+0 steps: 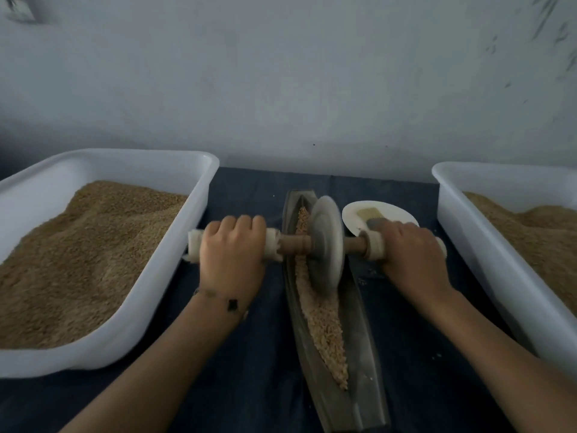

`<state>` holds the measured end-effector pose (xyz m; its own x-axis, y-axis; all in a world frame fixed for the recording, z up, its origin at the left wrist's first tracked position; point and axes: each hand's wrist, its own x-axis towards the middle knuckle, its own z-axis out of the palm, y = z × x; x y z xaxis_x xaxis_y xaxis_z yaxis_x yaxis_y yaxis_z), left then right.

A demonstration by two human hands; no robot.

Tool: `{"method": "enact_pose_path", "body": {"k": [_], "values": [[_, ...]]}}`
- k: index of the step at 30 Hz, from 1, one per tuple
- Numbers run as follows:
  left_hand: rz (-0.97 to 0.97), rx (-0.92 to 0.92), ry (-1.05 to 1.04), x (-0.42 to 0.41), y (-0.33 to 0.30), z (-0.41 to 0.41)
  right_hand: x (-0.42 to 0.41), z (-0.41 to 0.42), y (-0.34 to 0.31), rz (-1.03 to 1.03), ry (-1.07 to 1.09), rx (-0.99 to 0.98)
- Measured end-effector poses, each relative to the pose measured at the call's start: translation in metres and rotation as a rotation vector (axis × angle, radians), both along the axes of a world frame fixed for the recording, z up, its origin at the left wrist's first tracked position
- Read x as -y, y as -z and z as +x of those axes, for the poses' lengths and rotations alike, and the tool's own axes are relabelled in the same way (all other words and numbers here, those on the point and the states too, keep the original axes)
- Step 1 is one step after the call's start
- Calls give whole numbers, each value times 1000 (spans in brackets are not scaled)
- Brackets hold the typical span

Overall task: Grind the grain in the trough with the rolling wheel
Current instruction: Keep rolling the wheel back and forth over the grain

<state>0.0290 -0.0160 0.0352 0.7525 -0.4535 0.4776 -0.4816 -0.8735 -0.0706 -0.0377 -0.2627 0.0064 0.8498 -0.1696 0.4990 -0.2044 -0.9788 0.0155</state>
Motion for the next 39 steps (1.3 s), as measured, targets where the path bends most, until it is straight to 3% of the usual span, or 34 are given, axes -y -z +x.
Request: {"method": "enact_pose_path", "body": {"k": [3, 7, 14, 18, 23, 29, 33, 39], "values": [[-98, 19, 160, -27, 5, -35, -3, -50, 7, -16, -62, 116], [-87, 59, 208, -43, 4, -51, 0, -81, -2, -79, -176, 151], [-27, -8, 91, -11, 8, 14, -6, -5, -16, -88, 59, -129], [23, -40, -16, -2, 6, 47, -1, 26, -25, -57, 44, -139], [-39, -128, 62, -24, 14, 3, -18, -24, -23, -106, -43, 60], [-92, 1, 238, -56, 1, -63, -19, -95, -22, -77, -148, 127], [-68, -15, 241, -52, 1, -54, -14, -86, -23, -78, -157, 50], [42, -90, 91, -16, 2, 8, 4, -6, -16, -54, 29, -199]]}}
